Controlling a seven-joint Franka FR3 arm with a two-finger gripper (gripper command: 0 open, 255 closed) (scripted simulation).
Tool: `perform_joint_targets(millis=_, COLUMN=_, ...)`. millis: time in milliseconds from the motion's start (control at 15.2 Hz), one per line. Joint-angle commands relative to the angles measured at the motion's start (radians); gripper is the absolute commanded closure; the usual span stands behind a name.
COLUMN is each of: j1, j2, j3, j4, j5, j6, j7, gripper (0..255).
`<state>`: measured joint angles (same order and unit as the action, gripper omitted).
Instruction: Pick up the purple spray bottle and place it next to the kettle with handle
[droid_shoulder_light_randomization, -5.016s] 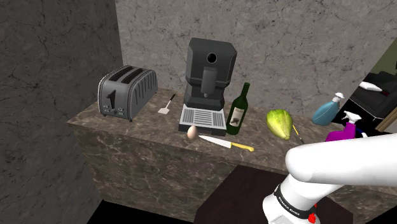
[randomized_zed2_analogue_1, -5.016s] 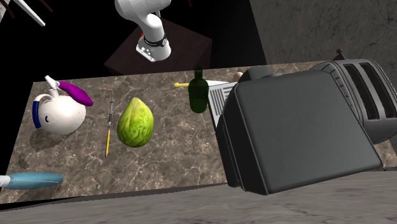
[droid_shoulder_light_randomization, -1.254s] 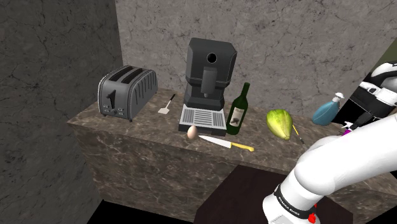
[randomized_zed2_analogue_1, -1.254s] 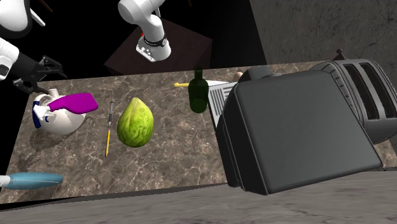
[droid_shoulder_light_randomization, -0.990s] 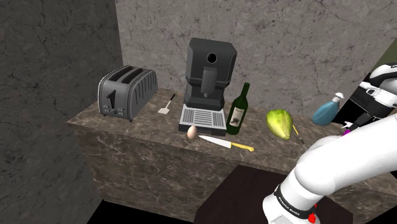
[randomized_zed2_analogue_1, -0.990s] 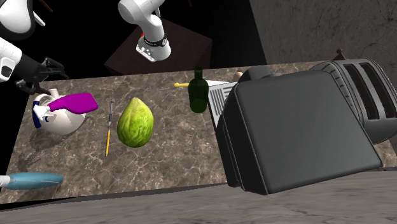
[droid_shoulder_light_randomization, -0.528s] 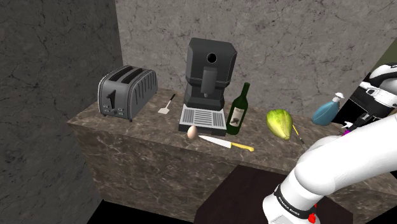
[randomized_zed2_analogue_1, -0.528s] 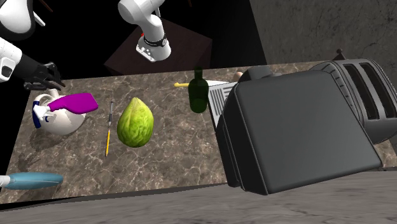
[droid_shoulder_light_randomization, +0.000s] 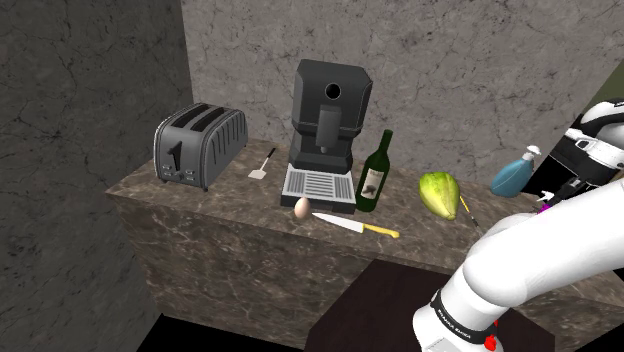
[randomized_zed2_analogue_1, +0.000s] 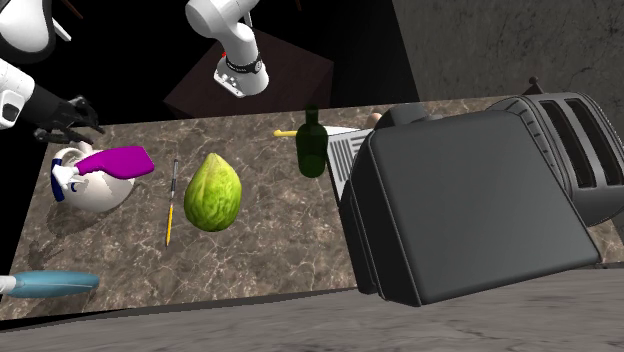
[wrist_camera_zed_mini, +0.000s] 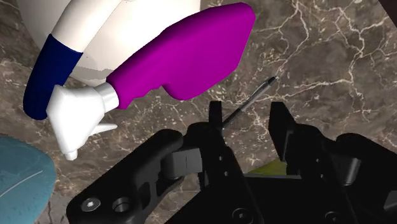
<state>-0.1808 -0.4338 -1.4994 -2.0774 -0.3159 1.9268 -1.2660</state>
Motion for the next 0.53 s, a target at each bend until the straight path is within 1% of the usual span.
perform_joint_targets(millis=0, j1=0.039, j2=0.024, j3=-0.03, j4=0.001, j5=-0.045, j6=0.04, j7=-0.017, gripper=0)
perform_joint_targets(millis=132, j1=0.13, j2=0.071, j3=-0.105, j4=0.002, j5=-0.139, j6=0.124, j7=-0.042, gripper=0)
perform_joint_targets(millis=264, j1=0.241, j2=0.105, j3=-0.201, j4=0.005, j5=-0.251, j6=0.208, j7=-0.045, gripper=0)
perform_joint_targets(millis=330, j1=0.303, j2=0.114, j3=-0.254, j4=0.007, j5=-0.318, j6=0.246, j7=-0.037, gripper=0)
perform_joint_targets(millis=462, j1=0.428, j2=0.116, j3=-0.361, j4=0.017, j5=-0.476, j6=0.31, j7=0.0, gripper=0)
